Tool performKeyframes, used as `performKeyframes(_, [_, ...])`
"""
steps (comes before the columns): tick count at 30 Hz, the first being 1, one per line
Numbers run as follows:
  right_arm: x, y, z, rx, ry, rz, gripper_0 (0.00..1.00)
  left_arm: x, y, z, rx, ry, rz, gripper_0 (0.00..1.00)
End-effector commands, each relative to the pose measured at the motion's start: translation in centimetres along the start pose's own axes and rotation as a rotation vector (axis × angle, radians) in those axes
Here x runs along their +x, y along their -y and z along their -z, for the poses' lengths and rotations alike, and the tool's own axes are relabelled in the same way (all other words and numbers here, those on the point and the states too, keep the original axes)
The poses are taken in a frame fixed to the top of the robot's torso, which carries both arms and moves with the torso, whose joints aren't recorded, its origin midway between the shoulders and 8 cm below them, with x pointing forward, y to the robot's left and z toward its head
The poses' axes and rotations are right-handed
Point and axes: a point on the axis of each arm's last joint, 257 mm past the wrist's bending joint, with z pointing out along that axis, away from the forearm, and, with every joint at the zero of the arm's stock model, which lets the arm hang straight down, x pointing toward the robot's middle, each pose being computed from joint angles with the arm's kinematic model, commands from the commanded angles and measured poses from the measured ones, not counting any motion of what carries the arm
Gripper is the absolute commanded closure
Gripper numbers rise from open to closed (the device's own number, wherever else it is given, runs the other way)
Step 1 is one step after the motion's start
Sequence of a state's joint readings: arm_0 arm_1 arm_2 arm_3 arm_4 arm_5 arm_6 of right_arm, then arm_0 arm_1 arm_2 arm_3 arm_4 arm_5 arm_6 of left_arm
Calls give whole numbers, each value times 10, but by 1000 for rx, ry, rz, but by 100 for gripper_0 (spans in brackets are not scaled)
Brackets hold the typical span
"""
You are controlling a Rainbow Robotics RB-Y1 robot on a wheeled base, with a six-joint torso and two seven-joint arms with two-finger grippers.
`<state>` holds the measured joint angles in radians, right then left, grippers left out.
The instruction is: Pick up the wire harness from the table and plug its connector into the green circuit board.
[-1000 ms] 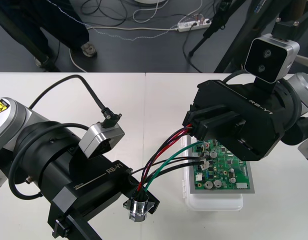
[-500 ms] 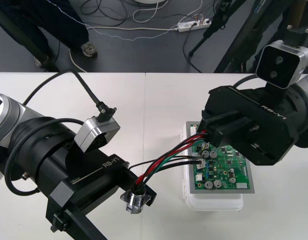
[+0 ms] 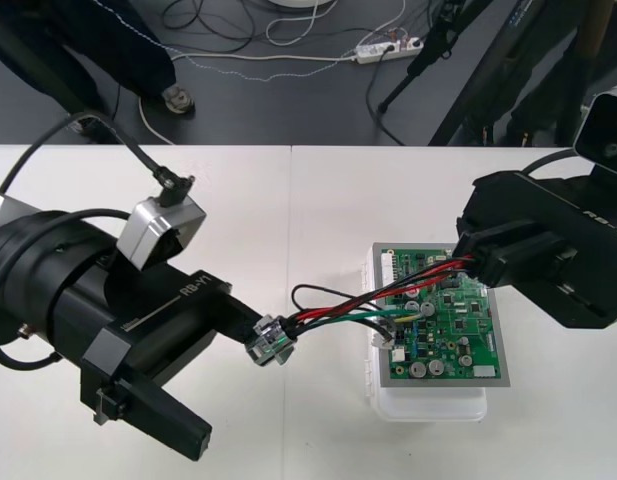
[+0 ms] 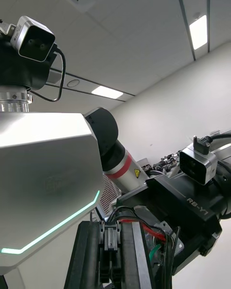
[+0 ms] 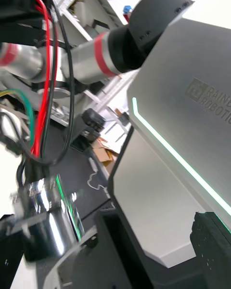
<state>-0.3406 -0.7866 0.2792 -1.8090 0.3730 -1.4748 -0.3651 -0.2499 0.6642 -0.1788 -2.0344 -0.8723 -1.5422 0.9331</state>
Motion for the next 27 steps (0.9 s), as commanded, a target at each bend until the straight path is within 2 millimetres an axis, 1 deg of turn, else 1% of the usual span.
performKeyframes(1, [-10, -9, 16, 39, -18, 0, 100, 1, 5, 14, -44, 23, 32, 0])
performKeyframes(5, [-11, -9, 20, 55, -17, 2, 100, 0, 1, 27, -92, 43, 30, 0])
performKeyframes(9, [-13, -10, 26, 76, -18, 6, 100, -6, -8, 48, -139, 92, 30, 0])
performKeyframes(16, [-14, -6, 36, 132, -14, 14, 100, -15, -22, 78, -211, 150, -46, 0])
performKeyframes(21, [-11, -1, 45, 187, -42, 47, 100, -17, -24, 84, -233, 151, -119, 0])
performKeyframes(27, [-11, 1, 53, 241, -41, 63, 100, -19, -24, 84, -244, 134, -231, 0])
